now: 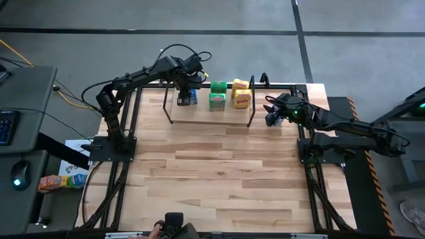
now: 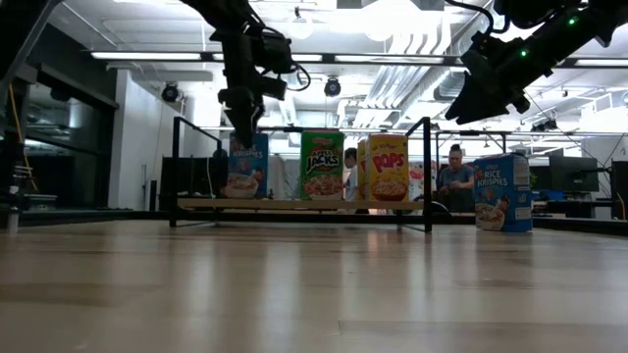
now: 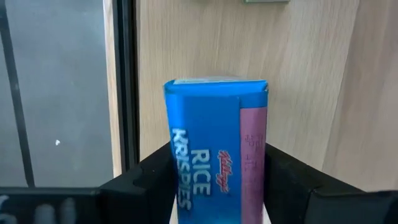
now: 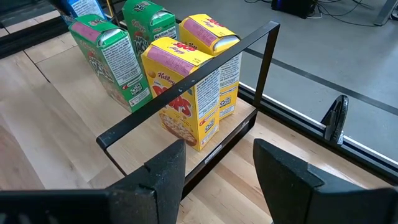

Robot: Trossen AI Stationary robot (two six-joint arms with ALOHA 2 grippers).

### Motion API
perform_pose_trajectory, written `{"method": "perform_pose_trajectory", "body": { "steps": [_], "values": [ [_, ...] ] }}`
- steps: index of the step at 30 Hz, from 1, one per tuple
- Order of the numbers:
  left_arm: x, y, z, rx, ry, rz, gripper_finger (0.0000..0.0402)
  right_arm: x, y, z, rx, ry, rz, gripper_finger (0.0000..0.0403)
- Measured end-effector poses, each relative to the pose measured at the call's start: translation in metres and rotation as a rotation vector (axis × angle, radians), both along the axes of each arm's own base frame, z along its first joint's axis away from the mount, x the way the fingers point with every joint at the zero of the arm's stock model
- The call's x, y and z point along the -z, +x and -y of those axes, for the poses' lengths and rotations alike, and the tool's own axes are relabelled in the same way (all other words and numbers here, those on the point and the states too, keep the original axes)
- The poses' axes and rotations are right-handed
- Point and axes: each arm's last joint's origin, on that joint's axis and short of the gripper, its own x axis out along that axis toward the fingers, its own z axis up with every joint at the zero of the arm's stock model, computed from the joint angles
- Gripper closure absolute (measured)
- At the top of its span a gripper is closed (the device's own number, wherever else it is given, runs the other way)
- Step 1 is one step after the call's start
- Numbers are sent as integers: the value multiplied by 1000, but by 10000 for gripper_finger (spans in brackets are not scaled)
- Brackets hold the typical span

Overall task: Stack cereal on shelf
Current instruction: Put the bottom blue cereal box on the shelf, then put the blue cereal box on the shelf aligned with the other blue cereal box

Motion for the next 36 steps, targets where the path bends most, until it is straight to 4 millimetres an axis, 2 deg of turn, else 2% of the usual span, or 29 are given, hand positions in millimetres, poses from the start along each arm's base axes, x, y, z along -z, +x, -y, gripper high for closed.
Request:
{"method": "perform_pose_trajectory", "body": {
  "steps": [11,16,23,31,33,36],
  "values": [
    [-1,0,-1,-19,25,-11,181,0,0,0,0,0,0,221],
    [-9,0,-4,-45,84,-11,176,0,0,0,0,0,0,221],
    [-32,1,-6,-98,99,52,176,0,0,0,0,0,0,221],
    [-66,3,6,-93,110,92,176,0,0,0,-5,-9,-4,221],
    [-78,2,9,-139,94,156,176,-2,1,0,-6,-20,9,221],
    [-94,-3,15,-158,-68,359,176,-4,2,1,-6,-29,29,221]
  ]
}}
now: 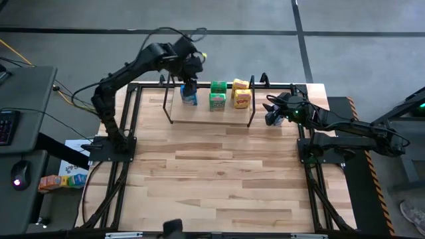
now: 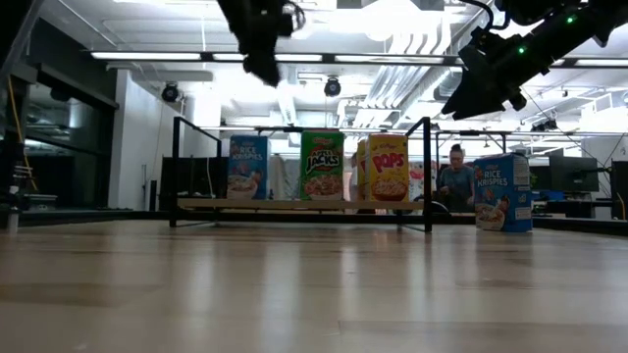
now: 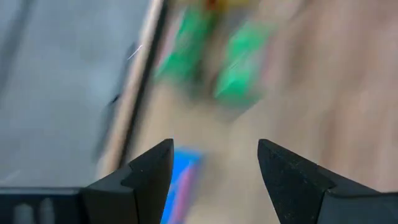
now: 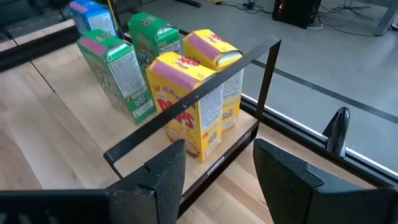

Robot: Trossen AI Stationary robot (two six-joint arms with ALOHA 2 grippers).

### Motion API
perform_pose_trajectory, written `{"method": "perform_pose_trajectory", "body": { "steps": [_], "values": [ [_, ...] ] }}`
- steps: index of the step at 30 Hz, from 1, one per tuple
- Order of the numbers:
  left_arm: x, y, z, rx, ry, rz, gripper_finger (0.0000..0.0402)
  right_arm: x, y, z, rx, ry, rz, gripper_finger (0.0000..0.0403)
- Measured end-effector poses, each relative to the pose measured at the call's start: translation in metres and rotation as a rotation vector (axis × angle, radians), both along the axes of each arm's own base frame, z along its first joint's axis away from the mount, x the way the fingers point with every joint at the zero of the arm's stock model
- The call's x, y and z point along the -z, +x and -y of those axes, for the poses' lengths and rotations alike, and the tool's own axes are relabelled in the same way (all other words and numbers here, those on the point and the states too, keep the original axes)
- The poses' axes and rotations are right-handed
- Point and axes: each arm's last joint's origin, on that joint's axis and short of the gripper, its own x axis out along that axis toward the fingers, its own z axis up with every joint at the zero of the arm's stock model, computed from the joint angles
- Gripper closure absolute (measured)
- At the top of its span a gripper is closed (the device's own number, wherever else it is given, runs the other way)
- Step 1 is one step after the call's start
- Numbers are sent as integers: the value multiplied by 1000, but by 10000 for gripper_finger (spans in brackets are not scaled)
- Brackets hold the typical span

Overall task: Stack cereal on shelf
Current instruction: Put the blue cereal box on the shelf aligned with the other blue cereal box

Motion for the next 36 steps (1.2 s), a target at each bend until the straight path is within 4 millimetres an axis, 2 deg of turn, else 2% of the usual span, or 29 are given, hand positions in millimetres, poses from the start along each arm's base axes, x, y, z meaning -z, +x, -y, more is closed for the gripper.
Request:
{"method": "perform_pose_trajectory", "body": {
  "steps": [3,5,9,13,17,20,23,28,36],
  "values": [
    [-15,-8,5,62,-130,248,176,0,0,0,4,5,10,221],
    [-20,-13,11,96,-142,367,176,0,0,0,6,9,14,221],
    [-15,-29,33,122,-94,487,176,-1,0,0,9,12,21,221],
    [4,-60,57,110,-51,611,176,-3,1,1,15,12,58,221],
    [32,-93,79,75,-11,823,176,-11,2,1,19,3,98,221],
    [55,-113,96,60,-13,1008,177,-36,-1,0,53,10,108,221],
    [77,-129,109,59,-42,1149,177,-58,-10,-1,169,76,7,221],
    [98,-147,125,82,-75,1310,177,-67,-21,-2,332,168,-220,221],
    [113,-156,134,88,-120,1339,177,-59,-7,0,263,263,-295,221]
  ]
}}
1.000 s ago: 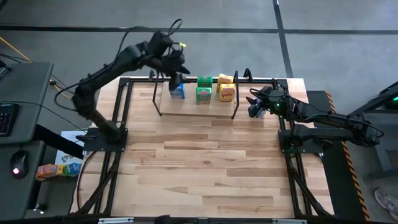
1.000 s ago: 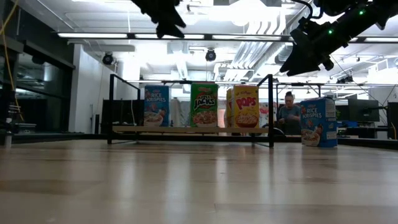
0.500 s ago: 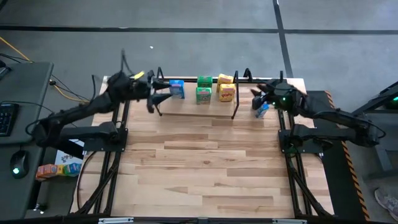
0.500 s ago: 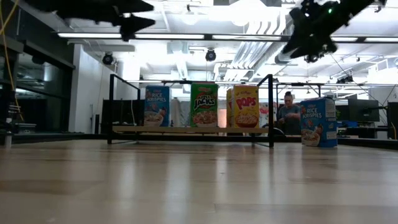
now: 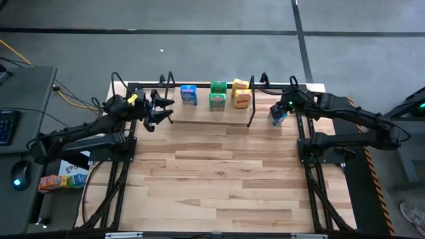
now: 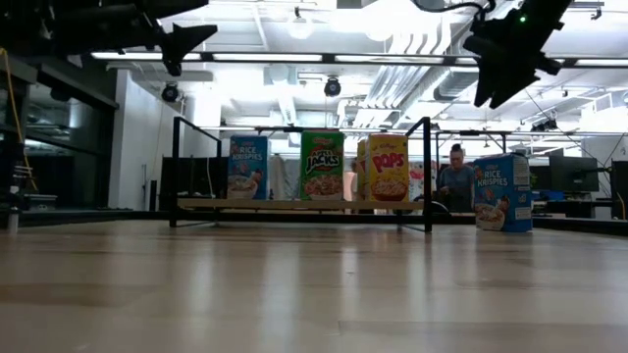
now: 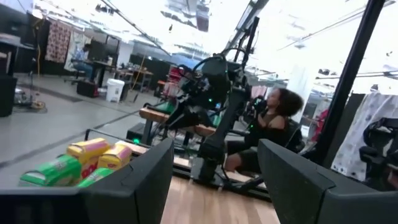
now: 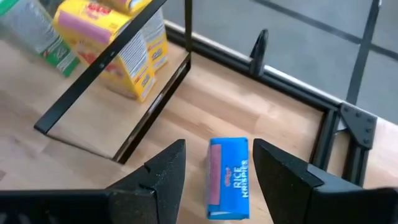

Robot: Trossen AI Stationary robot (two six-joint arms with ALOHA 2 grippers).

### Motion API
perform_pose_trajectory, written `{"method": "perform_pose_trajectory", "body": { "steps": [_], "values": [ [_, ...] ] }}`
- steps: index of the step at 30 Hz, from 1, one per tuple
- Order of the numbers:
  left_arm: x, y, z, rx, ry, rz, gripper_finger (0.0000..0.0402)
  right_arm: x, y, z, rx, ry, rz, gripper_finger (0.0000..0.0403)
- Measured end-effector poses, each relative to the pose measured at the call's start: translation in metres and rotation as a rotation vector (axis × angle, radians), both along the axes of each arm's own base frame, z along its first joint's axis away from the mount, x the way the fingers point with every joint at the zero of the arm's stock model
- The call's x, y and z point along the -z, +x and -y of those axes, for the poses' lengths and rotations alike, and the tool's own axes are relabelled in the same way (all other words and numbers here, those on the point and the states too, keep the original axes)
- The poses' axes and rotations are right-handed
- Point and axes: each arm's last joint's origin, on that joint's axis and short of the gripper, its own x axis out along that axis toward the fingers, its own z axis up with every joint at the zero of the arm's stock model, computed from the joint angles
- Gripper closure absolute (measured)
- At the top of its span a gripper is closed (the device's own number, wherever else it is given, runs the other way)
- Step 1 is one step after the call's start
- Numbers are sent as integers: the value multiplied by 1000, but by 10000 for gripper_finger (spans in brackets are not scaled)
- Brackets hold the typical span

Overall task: Stack cereal on shelf
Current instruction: Put the blue cereal box on the shelf aligned with the other blue cereal box

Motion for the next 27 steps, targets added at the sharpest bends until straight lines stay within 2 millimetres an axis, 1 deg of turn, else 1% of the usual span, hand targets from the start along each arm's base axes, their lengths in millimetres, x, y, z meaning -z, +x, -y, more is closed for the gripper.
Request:
{"method": "perform_pose_trajectory", "body": {
  "steps": [6,9,12,15,19,22,27],
  "values": [
    [-1,0,1,9,-15,9,177,9,10,9,36,17,-54,221],
    [-1,0,1,9,-18,8,177,16,13,16,34,80,-92,214],
    [-1,0,1,10,-19,10,177,24,14,24,53,128,-158,191],
    [-2,0,1,10,-16,19,177,31,12,31,108,173,-218,157],
    [-2,0,1,10,-14,21,177,39,15,36,151,209,-249,118],
    [-2,0,1,10,-14,21,177,43,21,38,123,251,-244,105],
    [-2,0,1,11,-15,21,177,51,27,41,125,295,-261,102]
  ]
}}
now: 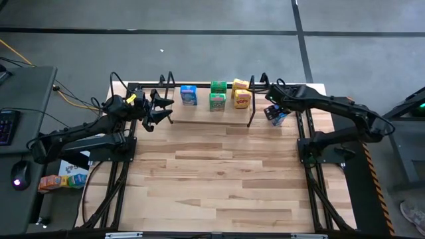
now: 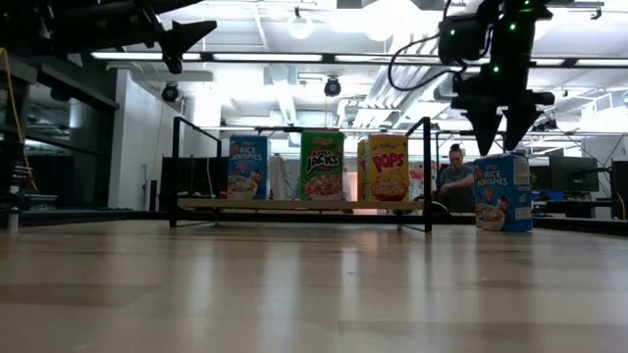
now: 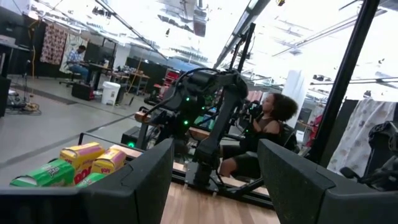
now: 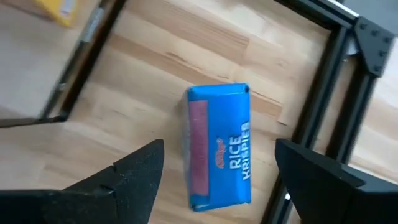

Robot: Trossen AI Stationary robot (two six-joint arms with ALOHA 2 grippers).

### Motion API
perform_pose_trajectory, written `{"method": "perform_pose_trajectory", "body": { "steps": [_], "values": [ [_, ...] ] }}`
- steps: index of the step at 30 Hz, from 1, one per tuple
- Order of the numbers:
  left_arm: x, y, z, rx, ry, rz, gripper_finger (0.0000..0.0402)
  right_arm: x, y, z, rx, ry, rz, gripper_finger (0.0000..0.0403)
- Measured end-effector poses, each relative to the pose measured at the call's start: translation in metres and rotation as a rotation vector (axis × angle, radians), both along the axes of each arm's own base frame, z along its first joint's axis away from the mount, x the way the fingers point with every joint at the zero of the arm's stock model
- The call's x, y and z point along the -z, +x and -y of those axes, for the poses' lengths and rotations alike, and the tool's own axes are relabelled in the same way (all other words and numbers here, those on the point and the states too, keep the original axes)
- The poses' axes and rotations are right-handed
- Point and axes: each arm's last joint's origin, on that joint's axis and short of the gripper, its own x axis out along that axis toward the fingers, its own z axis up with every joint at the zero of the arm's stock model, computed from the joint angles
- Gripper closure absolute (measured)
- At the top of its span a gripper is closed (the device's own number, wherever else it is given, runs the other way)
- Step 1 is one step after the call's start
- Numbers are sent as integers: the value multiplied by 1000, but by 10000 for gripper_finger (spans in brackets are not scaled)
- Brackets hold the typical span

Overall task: Stack cereal on shelf
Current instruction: Put the blue cereal box on the shelf aligned with the other blue cereal box

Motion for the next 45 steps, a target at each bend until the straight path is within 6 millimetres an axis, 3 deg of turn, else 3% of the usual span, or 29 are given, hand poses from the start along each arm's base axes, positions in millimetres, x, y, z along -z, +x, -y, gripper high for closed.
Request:
{"method": "perform_pose_trajectory", "body": {
  "steps": [14,21,30,33,36,42,45],
  "values": [
    [0,0,0,10,-25,0,177,36,21,15,-40,103,-165,111],
    [0,0,0,10,-25,-1,177,41,21,20,-49,119,-192,194],
    [0,0,0,10,-24,0,177,20,10,12,-125,122,-112,307],
    [0,0,0,9,-22,0,177,-3,1,4,-153,153,-76,320],
    [0,0,0,7,-14,0,177,-40,-9,-5,-159,117,-26,318],
    [-2,-1,0,0,-5,21,177,-138,-26,-27,-219,-177,311,302],
    [-4,-1,1,1,7,42,177,-178,-29,-39,-286,-344,519,301]
  ]
}}
